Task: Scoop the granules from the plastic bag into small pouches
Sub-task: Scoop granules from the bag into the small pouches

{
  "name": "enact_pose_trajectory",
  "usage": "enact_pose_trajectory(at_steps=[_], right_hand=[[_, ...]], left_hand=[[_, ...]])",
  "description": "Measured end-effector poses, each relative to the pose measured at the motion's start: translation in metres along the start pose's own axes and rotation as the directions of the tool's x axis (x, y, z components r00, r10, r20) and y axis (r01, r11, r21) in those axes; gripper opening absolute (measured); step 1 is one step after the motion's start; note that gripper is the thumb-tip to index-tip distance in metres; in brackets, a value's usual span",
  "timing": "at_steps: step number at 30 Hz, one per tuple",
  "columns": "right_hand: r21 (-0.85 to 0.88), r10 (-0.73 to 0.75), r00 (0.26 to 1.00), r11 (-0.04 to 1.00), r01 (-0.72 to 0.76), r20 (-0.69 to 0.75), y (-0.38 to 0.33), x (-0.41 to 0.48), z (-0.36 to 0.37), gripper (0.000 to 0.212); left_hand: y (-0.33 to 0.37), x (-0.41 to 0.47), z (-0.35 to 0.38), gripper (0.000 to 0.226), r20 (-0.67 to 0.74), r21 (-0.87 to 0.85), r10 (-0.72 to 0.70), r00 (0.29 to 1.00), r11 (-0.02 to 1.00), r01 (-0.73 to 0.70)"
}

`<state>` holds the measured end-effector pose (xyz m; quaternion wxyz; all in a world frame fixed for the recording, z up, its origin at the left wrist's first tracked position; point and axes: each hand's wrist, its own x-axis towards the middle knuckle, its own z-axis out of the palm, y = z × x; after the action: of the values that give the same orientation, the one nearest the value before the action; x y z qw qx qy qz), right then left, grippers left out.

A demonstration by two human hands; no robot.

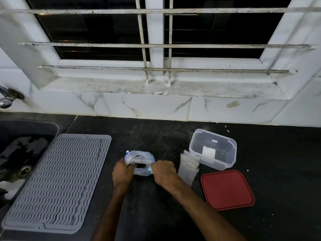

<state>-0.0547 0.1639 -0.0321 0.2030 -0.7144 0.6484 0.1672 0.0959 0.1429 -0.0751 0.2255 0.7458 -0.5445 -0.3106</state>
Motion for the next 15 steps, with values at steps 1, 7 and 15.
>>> enact_pose_trajectory(at_steps=[1,7,15], right_hand=[[0.053,0.028,0.999,0.998,-0.030,0.027,0.000,0.002,-0.004,0.045],[0.367,0.005,0.999,0.930,-0.022,0.049,-0.006,0.005,-0.009,0.026],[0.209,0.093,0.996,0.973,-0.093,0.013,-0.014,0.008,0.009,0.041]], left_hand=[[0.001,-0.001,0.001,0.022,0.013,0.002,-0.020,1.000,1.000,0.020],[0.004,-0.008,0.004,0.035,0.079,-0.018,-0.082,0.994,0.996,0.083],[0.014,-0.012,0.003,0.031,0.121,-0.042,-0.078,0.990,0.996,0.083]])
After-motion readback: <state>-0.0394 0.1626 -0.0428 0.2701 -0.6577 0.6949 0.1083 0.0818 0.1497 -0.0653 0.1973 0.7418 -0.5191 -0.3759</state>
